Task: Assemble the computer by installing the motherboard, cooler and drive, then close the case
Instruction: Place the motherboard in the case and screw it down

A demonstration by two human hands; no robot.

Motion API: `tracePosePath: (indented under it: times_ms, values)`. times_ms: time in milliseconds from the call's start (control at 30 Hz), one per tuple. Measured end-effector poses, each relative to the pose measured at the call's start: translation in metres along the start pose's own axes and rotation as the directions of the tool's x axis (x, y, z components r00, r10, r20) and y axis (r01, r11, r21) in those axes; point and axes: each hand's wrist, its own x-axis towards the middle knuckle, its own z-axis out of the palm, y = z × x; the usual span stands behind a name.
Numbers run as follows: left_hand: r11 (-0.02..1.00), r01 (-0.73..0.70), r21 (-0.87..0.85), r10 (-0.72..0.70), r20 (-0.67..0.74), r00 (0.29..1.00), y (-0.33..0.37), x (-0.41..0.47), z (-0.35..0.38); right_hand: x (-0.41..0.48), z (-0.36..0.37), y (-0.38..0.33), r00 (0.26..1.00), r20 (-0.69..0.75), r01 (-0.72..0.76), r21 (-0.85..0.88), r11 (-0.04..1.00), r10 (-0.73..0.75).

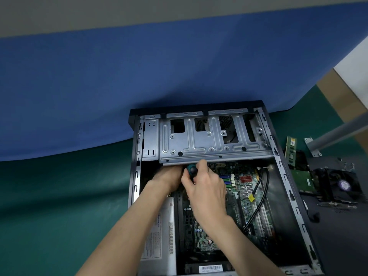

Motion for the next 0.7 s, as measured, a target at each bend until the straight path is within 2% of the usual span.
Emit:
tracePosePath:
  times_ms: [100, 200, 300, 400, 500, 600, 667, 700]
  values:
    - [0.999, 0.005, -0.040, -0.005, -0.001, 1.000, 0.001, -0.001, 0.002, 0.010, -0.003, 0.001, 0.998, 0.042, -0.054, -0.008, 0.999, 0.054]
    - [1.000, 0.031, 0.005, -0.031, 0.008, 1.000, 0.001, 0.000, 0.003, 0.014, -0.003, -0.002, 0.987, 0.073, -0.140, -0.041, 0.989, 0.142]
    - [0.999, 0.042, 0.014, -0.042, -0.001, 0.999, 0.000, 0.001, 0.002, 0.011, -0.002, -0.001, 0.997, 0.030, -0.061, -0.100, 0.993, 0.064]
    - [0.999, 0.005, 0.034, -0.005, 0.001, 1.000, 0.000, 0.003, 0.002, 0.007, -0.001, 0.002, 0.995, 0.067, 0.075, -0.070, 0.995, -0.071]
    - [1.000, 0.010, 0.003, -0.010, -0.036, 0.999, 0.000, 0.001, 0.005, 0.013, -0.002, 0.003, 0.996, 0.084, 0.003, -0.025, 1.000, -0.001]
    - [1.000, 0.023, -0.007, -0.024, -0.037, 0.999, -0.002, 0.001, 0.005, 0.015, -0.002, 0.002, 0.989, 0.123, -0.071, -0.067, 0.995, 0.079]
    - [1.000, 0.026, -0.010, -0.027, -0.026, 0.999, -0.001, 0.001, 0.003, 0.011, -0.003, 0.003, 0.993, 0.095, -0.057, -0.111, 0.992, 0.067]
    - [1.000, 0.013, -0.009, -0.013, -0.020, 1.000, -0.001, 0.001, 0.002, 0.009, -0.002, 0.004, 0.997, 0.073, -0.009, -0.116, 0.993, 0.017]
